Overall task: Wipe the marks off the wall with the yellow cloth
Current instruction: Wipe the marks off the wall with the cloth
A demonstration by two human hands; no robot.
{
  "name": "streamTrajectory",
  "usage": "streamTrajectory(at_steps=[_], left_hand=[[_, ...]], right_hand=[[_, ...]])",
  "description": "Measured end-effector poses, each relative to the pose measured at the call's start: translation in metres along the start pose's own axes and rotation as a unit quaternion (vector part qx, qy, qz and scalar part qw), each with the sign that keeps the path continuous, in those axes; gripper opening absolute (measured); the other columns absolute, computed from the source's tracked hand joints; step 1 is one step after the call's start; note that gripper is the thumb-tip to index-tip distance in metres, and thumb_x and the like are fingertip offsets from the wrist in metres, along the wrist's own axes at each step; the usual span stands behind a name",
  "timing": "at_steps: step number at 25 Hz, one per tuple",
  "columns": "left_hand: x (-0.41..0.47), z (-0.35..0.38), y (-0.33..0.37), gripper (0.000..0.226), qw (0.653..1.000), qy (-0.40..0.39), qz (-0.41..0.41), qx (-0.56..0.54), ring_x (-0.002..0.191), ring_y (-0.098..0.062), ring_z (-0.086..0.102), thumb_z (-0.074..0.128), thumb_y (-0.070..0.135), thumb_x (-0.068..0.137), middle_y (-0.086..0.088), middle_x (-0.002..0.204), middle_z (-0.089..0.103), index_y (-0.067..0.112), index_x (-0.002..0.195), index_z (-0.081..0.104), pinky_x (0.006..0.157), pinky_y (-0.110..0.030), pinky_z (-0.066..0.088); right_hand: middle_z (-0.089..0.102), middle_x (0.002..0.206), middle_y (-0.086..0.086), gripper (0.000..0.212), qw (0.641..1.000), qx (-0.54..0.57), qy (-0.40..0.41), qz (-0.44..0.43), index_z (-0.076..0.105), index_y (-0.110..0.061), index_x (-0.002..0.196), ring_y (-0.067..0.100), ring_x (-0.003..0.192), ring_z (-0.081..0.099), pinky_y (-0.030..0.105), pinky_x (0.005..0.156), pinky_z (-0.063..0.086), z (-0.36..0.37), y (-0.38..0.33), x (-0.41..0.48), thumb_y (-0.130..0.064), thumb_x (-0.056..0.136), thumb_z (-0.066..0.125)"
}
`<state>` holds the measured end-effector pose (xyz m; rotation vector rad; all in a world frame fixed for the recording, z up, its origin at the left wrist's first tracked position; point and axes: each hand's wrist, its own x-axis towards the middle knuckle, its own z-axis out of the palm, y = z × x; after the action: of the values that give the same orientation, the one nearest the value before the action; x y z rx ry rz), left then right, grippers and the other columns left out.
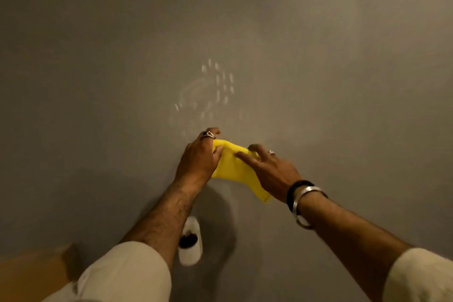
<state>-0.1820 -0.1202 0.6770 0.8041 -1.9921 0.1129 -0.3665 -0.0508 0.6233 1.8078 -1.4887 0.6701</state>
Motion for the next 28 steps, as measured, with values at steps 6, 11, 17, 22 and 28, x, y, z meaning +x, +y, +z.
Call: streamTrajectory(at_steps=[6, 11, 17, 22, 28], left_hand=[[0.085, -0.008, -0.005, 0.048, 0.996, -0.013, 0.07, 0.044, 0.112, -0.034, 0.059, 0.06, 0.017, 0.087, -0.012, 0.132, 0.055, 0.016, 0.134, 0.048, 0.092, -0.044, 0.049], [0.09, -0.028, -0.055, 0.053, 0.963, 0.112, 0.146, 0.196, 0.119, -0.033, 0.055, 0.053, 0.034, 0.086, -0.014, 0.136, 0.055, 0.015, 0.134, 0.05, 0.093, -0.049, 0.047], [0.082, -0.058, -0.148, 0.067, 0.932, 0.195, 0.017, 0.305, 0.144, -0.031, 0.019, 0.03, 0.047, 0.091, -0.016, 0.157, 0.026, 0.015, 0.15, 0.026, 0.116, -0.056, 0.014], [0.084, -0.051, -0.156, 0.065, 0.926, 0.212, 0.031, 0.312, 0.146, -0.031, 0.017, 0.031, 0.044, 0.092, -0.015, 0.158, 0.025, 0.017, 0.151, 0.024, 0.117, -0.057, 0.01], [0.081, -0.05, -0.156, 0.066, 0.921, 0.23, 0.036, 0.311, 0.146, -0.031, 0.018, 0.032, 0.042, 0.091, -0.014, 0.158, 0.024, 0.017, 0.151, 0.024, 0.117, -0.057, 0.012]], right_hand=[[0.045, 0.144, 0.016, 0.057, 0.992, -0.081, 0.097, 0.025, 0.049, -0.021, 0.135, 0.039, 0.12, 0.054, 0.051, 0.091, 0.05, 0.027, -0.007, 0.07, -0.018, 0.081, 0.032], [0.04, 0.145, 0.023, 0.053, 0.989, -0.054, 0.109, 0.084, 0.05, -0.003, 0.127, 0.038, 0.134, 0.037, 0.05, 0.105, 0.03, 0.063, -0.03, 0.099, -0.037, 0.088, 0.038], [0.015, 0.158, 0.012, 0.062, 0.979, -0.09, 0.183, -0.029, 0.022, -0.017, 0.149, 0.036, 0.144, 0.013, 0.055, 0.112, 0.022, 0.069, -0.032, 0.133, -0.03, 0.095, 0.047], [0.016, 0.158, 0.008, 0.056, 0.978, -0.084, 0.192, 0.017, 0.02, -0.022, 0.15, 0.032, 0.146, 0.01, 0.054, 0.112, 0.022, 0.086, -0.024, 0.121, -0.04, 0.099, 0.035], [0.017, 0.157, 0.016, 0.06, 0.961, -0.01, 0.23, 0.153, 0.022, -0.014, 0.149, 0.032, 0.146, 0.009, 0.05, 0.117, 0.013, 0.074, -0.019, 0.141, -0.047, 0.099, 0.022]])
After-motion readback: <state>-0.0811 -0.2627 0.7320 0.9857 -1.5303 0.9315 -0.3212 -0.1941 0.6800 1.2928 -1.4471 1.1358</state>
